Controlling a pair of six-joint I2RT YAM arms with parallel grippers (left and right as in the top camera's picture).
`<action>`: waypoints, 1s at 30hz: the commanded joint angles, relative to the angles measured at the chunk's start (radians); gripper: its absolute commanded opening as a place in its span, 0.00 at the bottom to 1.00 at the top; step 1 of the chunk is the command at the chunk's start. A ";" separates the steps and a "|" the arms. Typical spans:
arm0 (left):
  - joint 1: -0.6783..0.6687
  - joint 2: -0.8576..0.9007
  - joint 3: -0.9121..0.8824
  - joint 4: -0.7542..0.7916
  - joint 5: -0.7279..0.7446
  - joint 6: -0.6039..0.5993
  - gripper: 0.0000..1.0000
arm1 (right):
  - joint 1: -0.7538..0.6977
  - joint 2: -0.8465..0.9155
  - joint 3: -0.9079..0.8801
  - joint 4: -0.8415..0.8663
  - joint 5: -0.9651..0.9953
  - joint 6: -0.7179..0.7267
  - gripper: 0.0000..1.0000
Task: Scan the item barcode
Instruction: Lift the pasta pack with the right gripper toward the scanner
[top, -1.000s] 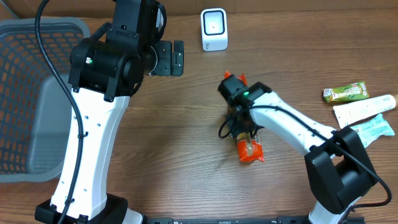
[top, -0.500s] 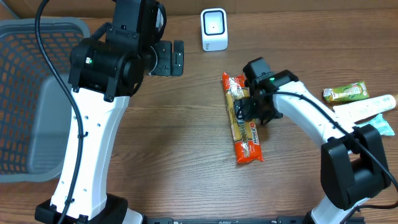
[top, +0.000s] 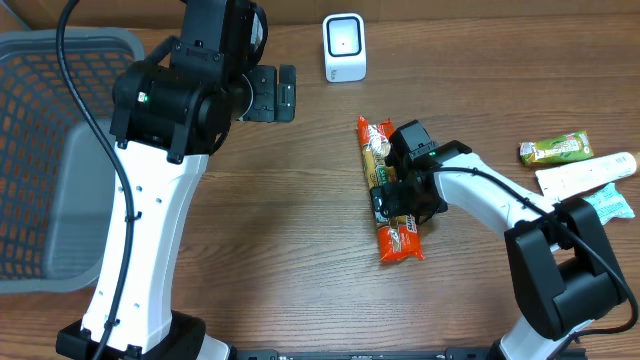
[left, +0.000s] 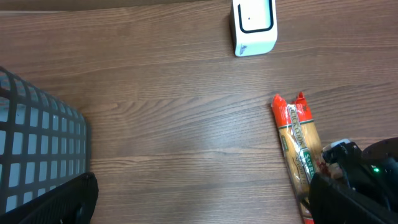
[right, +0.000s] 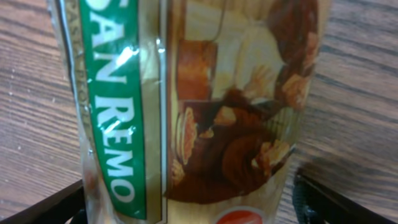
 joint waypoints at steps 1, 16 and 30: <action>0.004 0.005 0.003 0.001 -0.010 0.019 1.00 | -0.001 -0.010 -0.049 0.028 -0.008 -0.005 0.84; 0.004 0.005 0.003 0.001 -0.010 0.019 1.00 | -0.002 -0.011 0.034 -0.044 -0.171 -0.005 0.09; 0.004 0.005 0.003 0.001 -0.010 0.019 1.00 | -0.002 -0.011 0.591 -0.422 -0.030 -0.161 0.04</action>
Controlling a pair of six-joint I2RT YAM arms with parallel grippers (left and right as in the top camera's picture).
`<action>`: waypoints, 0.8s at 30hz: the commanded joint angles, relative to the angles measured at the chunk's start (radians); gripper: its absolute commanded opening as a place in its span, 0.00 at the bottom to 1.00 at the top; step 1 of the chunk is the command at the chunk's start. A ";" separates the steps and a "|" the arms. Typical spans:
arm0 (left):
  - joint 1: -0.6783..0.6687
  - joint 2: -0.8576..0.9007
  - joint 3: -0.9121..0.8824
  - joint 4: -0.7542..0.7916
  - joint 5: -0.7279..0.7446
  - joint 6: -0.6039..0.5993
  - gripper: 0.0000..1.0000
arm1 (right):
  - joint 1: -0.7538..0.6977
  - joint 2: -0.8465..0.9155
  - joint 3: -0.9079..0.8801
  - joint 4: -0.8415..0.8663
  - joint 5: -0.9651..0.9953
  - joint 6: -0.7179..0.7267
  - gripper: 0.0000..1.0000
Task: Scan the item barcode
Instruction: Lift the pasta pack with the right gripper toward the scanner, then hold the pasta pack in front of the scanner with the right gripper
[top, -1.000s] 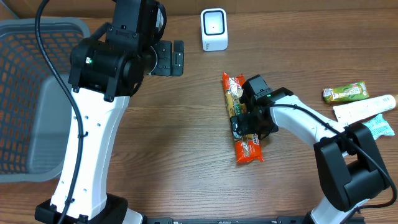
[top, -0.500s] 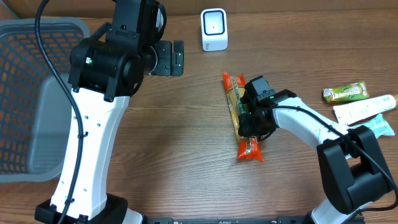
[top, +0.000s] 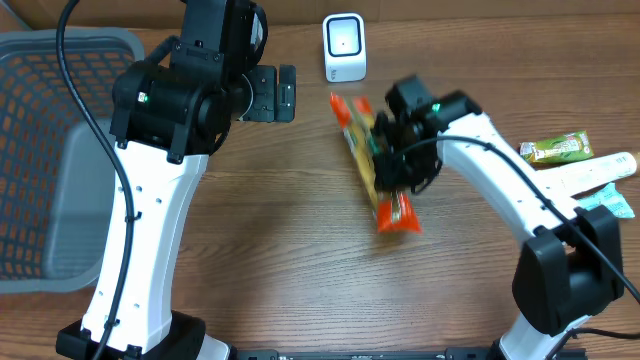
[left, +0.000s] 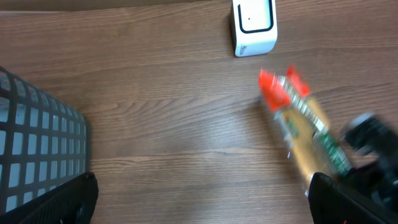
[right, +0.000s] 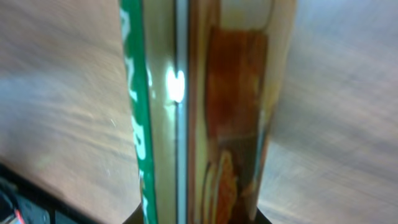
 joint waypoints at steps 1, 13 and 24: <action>0.004 0.005 0.003 0.001 -0.010 0.019 1.00 | 0.001 -0.030 0.138 0.003 0.110 -0.030 0.04; 0.004 0.005 0.003 0.001 -0.010 0.019 0.99 | 0.002 -0.024 0.177 0.370 0.494 -0.031 0.04; 0.004 0.005 0.003 0.001 -0.010 0.019 1.00 | 0.012 0.068 0.177 0.698 0.725 -0.198 0.04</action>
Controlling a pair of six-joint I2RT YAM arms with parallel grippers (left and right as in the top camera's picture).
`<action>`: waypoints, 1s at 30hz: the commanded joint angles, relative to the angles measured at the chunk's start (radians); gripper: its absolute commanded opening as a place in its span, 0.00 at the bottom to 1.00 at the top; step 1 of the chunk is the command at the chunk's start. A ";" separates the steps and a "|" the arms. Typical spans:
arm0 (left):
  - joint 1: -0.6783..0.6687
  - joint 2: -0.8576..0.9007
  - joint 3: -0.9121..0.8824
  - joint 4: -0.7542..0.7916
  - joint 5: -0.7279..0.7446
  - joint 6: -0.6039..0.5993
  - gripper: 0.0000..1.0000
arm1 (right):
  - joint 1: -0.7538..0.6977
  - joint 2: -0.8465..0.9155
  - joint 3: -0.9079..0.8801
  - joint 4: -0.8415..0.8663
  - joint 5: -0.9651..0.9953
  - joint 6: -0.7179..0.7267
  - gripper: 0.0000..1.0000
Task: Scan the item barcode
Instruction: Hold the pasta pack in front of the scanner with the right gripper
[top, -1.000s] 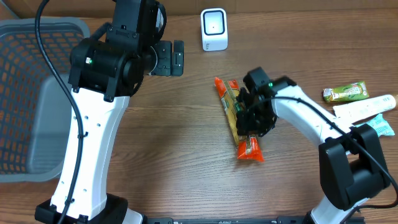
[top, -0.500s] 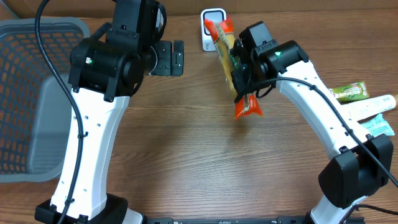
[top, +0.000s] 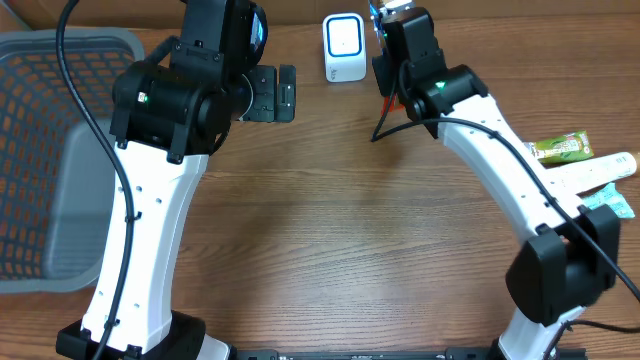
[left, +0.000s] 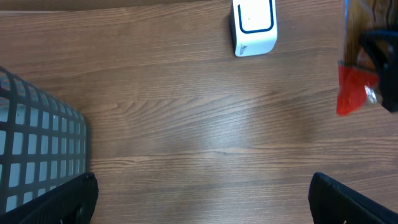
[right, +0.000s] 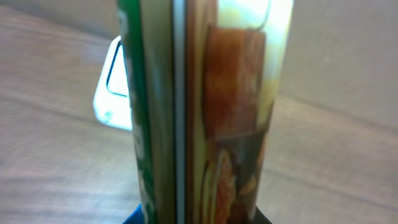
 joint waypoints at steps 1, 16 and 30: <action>0.004 0.005 0.003 0.001 -0.010 0.019 1.00 | 0.019 0.035 0.042 0.079 0.150 -0.095 0.04; 0.004 0.005 0.003 0.001 -0.010 0.019 1.00 | 0.098 0.291 0.042 0.330 0.425 -0.415 0.04; 0.004 0.005 0.003 0.001 -0.010 0.019 0.99 | 0.090 0.324 0.042 0.350 0.511 -0.414 0.04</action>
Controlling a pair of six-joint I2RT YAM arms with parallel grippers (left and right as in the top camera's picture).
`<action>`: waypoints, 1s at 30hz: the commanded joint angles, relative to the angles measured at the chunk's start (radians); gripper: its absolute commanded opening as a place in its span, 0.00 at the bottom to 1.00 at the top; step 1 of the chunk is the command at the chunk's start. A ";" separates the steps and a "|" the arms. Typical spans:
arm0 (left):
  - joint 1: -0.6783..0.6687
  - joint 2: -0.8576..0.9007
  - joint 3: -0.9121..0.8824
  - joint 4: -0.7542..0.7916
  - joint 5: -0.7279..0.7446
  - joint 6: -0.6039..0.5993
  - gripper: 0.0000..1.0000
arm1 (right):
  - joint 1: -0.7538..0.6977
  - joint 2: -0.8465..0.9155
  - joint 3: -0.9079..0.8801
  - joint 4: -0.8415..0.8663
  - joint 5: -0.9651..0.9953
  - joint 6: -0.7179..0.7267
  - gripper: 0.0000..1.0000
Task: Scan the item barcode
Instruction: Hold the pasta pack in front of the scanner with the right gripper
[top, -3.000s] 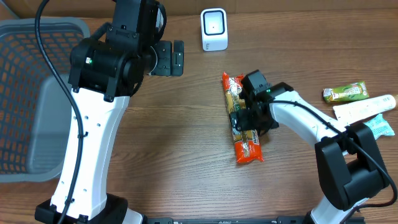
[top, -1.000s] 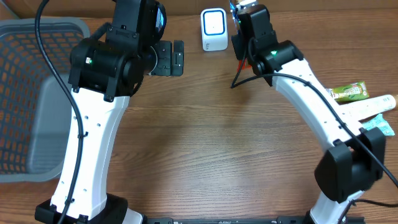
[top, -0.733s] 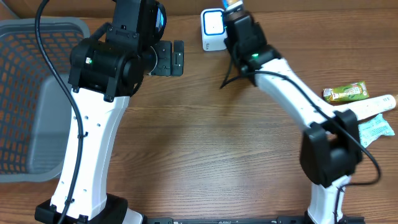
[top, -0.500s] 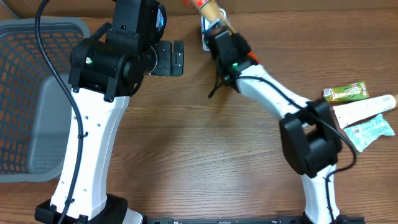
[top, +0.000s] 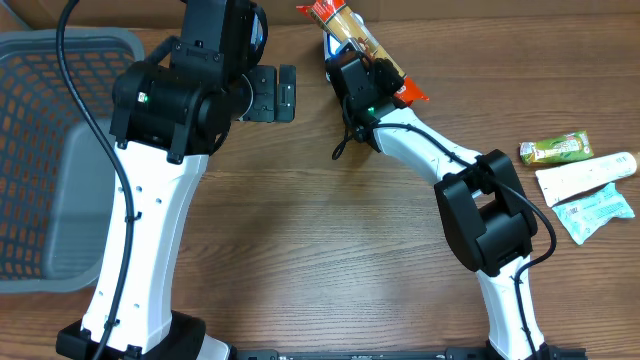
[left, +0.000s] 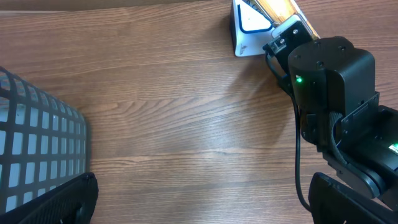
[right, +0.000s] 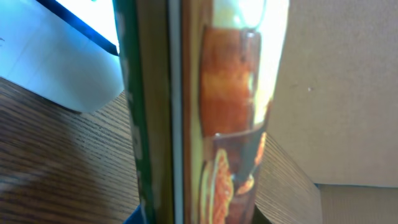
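My right gripper (top: 362, 72) is shut on a long orange and green pasta packet (top: 352, 30) and holds it tilted just over the white scanner (left: 246, 34) at the table's back edge. In the right wrist view the pasta packet (right: 205, 112) fills the middle. Close behind it on the left, the scanner (right: 56, 62) shows a blue glow. The packet hides most of the scanner from above. No barcode shows in any view. My left gripper (left: 202, 199) hangs open and empty high above the table, left of the scanner.
A grey mesh basket (top: 60, 150) stands at the left edge. At the far right lie a green bar (top: 555, 149), a white tube (top: 585, 175) and a light-blue packet (top: 595, 210). The right arm's black body (left: 329, 81) reaches across the back.
My right gripper has moved left with the packet, from just right of the scanner to directly over it. The packet now lies tilted across the scanner's face. The left arm has not moved.
The packet lay on the table's middle right with my right gripper around it. It was then held above the table, then upright at the back beside the scanner, and now sits over the scanner. My left gripper stayed open and still throughout.
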 joint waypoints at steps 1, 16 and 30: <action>0.004 0.005 0.003 0.001 -0.010 0.019 1.00 | -0.011 -0.031 0.042 0.026 0.069 0.019 0.04; 0.004 0.005 0.003 0.001 -0.010 0.019 0.99 | -0.051 -0.031 0.042 0.038 0.007 0.019 0.04; 0.004 0.005 0.003 0.001 -0.010 0.019 0.99 | -0.012 -0.134 0.043 -0.133 0.025 0.212 0.03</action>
